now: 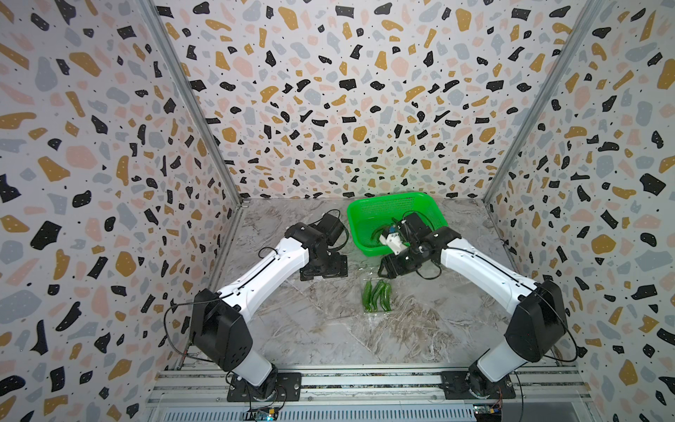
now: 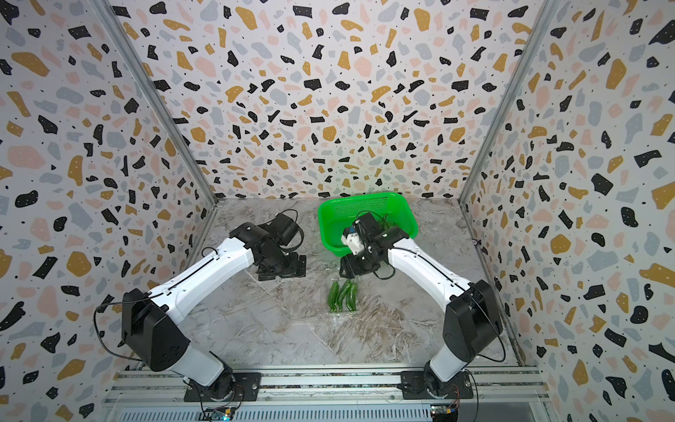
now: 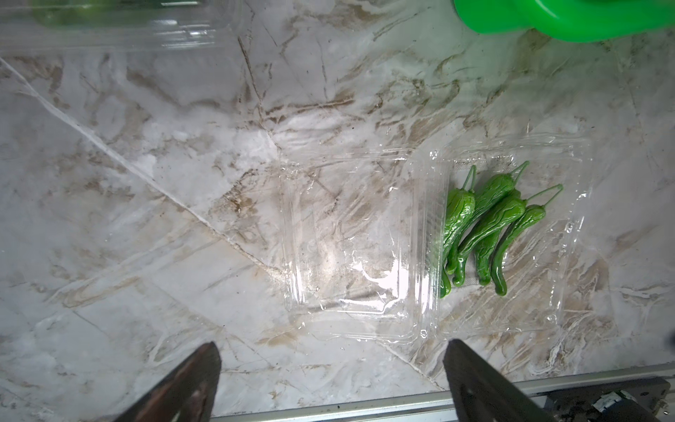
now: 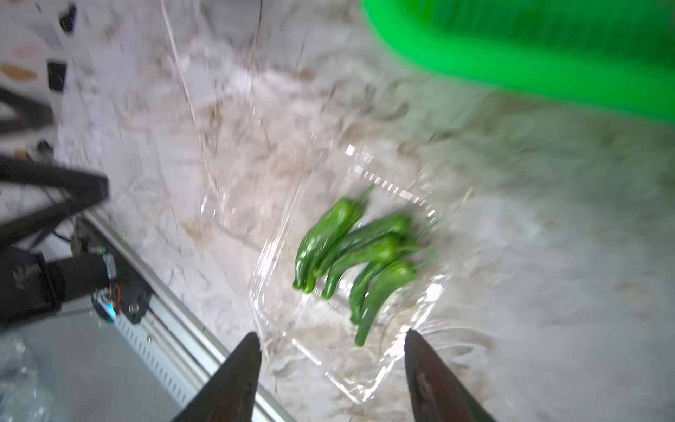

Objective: Take small green peppers out of containers
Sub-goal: Pick up the green pepper from the packing box.

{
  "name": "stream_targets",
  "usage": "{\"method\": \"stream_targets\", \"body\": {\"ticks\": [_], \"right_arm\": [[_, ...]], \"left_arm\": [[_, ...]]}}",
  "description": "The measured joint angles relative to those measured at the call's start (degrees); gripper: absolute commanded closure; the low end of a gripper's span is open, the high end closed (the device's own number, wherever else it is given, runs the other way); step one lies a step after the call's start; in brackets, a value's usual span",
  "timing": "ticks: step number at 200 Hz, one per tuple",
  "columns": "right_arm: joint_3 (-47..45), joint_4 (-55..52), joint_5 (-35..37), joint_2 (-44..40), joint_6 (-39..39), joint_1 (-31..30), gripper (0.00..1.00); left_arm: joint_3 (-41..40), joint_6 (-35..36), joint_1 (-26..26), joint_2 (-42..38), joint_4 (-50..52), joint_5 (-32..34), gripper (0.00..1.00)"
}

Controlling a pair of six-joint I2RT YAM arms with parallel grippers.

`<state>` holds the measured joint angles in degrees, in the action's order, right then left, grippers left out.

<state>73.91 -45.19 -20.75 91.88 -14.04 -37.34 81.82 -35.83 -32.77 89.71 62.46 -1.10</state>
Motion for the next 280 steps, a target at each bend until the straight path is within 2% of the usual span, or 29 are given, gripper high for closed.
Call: {"method": "stream_targets", "body": {"ticks": [29,92,139,165,244,280], "right_arm": [[-7.32,1.14,-0.22,1.01,-2.21,-2.99,0.41],[-8.28,6.10,3.58,8.41,-3.13,-4.52,0.45],[-8.15,7.04,5.68,11.30,-2.40,-4.52,0.81],[-7.08,6.40,6.51,9.77,-2.58,-4.52,0.90],[-0.70,1.14,6.40,-1.79,-4.04,-3.85,0.94],[4.98,-2.03,4.48,-2.69,-4.04,0.17,0.94]], "left_arm": [[-1.36,-0.61,0.04,-0.55,-1.20,-0.57,0.04],[-5.97,-2.12,0.04,-4.15,-1.75,-1.46,0.04],[-7.23,-2.97,0.04,-4.79,-2.49,-1.62,0.04],[-7.23,-2.99,0.04,-4.79,-2.60,-1.64,0.04],[-7.04,-2.84,0.04,-4.26,-3.15,-2.89,0.04],[-6.78,-2.75,0.04,-3.21,-3.41,-2.91,0.04]]}}
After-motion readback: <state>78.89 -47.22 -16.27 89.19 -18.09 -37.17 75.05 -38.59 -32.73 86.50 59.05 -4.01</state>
